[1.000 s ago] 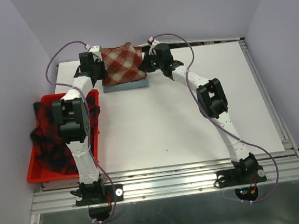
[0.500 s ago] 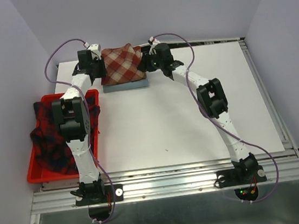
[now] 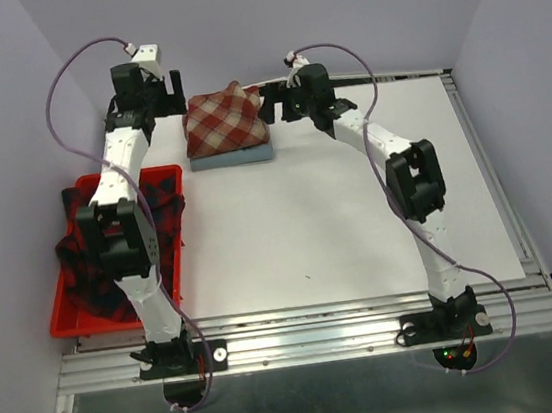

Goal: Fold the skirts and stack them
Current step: Neatly place the folded skirt to the corner, then grab the skirt from the pile

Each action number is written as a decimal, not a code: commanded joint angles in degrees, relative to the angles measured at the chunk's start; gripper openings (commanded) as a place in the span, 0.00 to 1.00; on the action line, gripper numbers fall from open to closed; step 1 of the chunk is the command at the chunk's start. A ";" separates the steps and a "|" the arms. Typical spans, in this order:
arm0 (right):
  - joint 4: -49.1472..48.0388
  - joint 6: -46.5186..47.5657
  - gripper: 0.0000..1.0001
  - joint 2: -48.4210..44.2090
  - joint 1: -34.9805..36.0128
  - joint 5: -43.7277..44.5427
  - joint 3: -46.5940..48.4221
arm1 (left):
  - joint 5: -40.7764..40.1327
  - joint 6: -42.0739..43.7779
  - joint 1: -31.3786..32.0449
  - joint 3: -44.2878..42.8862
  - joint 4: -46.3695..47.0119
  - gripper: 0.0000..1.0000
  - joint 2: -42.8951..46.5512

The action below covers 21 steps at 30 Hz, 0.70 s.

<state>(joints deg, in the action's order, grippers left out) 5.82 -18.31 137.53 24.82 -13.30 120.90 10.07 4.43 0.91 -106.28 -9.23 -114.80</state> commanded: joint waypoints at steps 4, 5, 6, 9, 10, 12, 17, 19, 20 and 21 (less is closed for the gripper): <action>-0.73 8.81 1.00 -25.36 -0.30 3.54 -10.58 | -1.01 5.77 -0.29 8.09 -2.45 0.99 26.10; -0.29 9.16 1.00 -27.47 -0.30 3.98 -14.43 | -1.80 7.25 -0.38 11.59 -3.15 0.99 30.65; 0.06 9.60 1.00 -31.50 -0.82 4.68 -16.29 | -4.07 8.13 -0.38 13.10 -5.25 0.99 32.87; 2.96 9.95 1.00 -36.62 -1.35 3.55 -22.62 | 0.18 12.96 -3.97 17.94 -12.69 0.98 40.08; 4.79 10.56 1.00 -39.77 -1.87 2.85 -24.03 | 1.70 15.76 -5.38 19.95 -14.65 0.98 43.32; 6.65 11.88 1.00 -42.69 -1.88 1.36 -28.67 | 3.29 19.46 -8.36 21.72 -21.13 0.98 45.71; 14.71 15.58 1.00 -48.41 -1.88 -1.64 -37.13 | 4.95 31.15 -16.80 30.13 -31.80 0.98 48.27; 17.45 16.63 1.00 -49.03 -1.88 -1.38 -40.28 | 7.24 39.55 -19.79 34.45 -33.57 0.98 48.53; 19.12 16.90 1.00 -49.20 -1.88 -1.29 -41.35 | 7.68 42.65 -22.07 38.91 -33.83 0.98 48.36; 19.74 16.99 1.00 -49.73 -2.40 -1.29 -42.58 | 6.56 45.29 -22.52 41.04 -33.83 0.98 47.92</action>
<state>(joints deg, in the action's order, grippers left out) 17.67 -4.36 89.30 23.18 -13.39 82.15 14.63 34.26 -18.02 -73.32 -34.35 -64.75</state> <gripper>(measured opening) 0.999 0.983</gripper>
